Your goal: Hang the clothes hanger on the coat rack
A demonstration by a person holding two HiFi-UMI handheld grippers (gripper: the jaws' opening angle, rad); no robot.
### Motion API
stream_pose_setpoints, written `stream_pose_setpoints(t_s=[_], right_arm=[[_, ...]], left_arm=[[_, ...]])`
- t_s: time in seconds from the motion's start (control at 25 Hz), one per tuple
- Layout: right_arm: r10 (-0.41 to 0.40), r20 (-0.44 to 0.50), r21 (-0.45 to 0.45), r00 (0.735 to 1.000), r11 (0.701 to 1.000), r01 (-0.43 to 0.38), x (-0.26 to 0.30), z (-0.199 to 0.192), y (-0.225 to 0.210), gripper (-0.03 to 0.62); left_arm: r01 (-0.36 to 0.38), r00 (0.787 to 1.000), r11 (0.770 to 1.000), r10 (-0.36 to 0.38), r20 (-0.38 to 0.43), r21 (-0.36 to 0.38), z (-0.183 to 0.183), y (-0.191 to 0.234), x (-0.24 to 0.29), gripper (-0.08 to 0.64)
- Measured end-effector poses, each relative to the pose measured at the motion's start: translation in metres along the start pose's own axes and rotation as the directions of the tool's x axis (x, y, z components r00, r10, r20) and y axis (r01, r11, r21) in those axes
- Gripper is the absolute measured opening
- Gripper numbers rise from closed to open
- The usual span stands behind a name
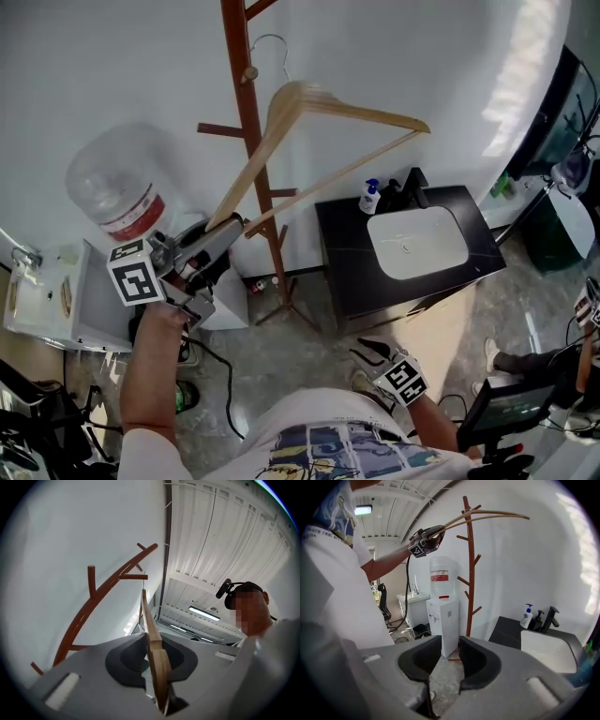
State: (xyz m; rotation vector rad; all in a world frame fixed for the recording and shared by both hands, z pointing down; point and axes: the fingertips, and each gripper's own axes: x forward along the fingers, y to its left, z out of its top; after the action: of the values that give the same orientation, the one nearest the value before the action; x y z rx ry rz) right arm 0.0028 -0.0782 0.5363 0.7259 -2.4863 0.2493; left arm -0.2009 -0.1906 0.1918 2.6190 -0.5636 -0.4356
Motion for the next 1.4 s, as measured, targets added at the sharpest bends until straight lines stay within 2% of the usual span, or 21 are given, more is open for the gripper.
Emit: stream_pose_setpoints(t_s=[0.24, 0.44, 0.76, 0.96, 1.4], right_arm=[[-0.026, -0.006, 0.022, 1.000, 0.999, 0.026, -0.007, -0.004, -0.012, 0.119], [-0.028, -0.010, 0.019, 1.000, 0.999, 0.028, -0.004, -0.003, -0.012, 0.119], [-0.017, -0.031, 0.009, 0.999, 1.000, 0.017, 0.005, 0.000, -0.006, 0.119], [-0.019, -0.036, 0.016, 0.999, 1.000, 0.020, 0.004, 0.001, -0.001, 0.118], [-0.027, -0.026, 0.017, 0.999, 0.999, 0.027, 0.001, 0.008, 0.008, 0.119]], left_arm=[[-0.021, 1.000, 1.000, 0.021, 0.016, 0.009, 0.007, 0.010, -0.011, 0.046], [-0.064, 0.997, 0.998, 0.064, 0.030, -0.016, -0.005, 0.026, -0.034, 0.046], [-0.123, 0.992, 0.992, 0.123, -0.002, 0.011, -0.026, 0.053, -0.047, 0.048], [-0.167, 0.986, 0.981, 0.169, -0.010, 0.097, -0.028, 0.063, -0.054, 0.049], [-0.292, 0.955, 0.920, 0.295, 0.028, 0.260, -0.015, 0.086, -0.066, 0.051]])
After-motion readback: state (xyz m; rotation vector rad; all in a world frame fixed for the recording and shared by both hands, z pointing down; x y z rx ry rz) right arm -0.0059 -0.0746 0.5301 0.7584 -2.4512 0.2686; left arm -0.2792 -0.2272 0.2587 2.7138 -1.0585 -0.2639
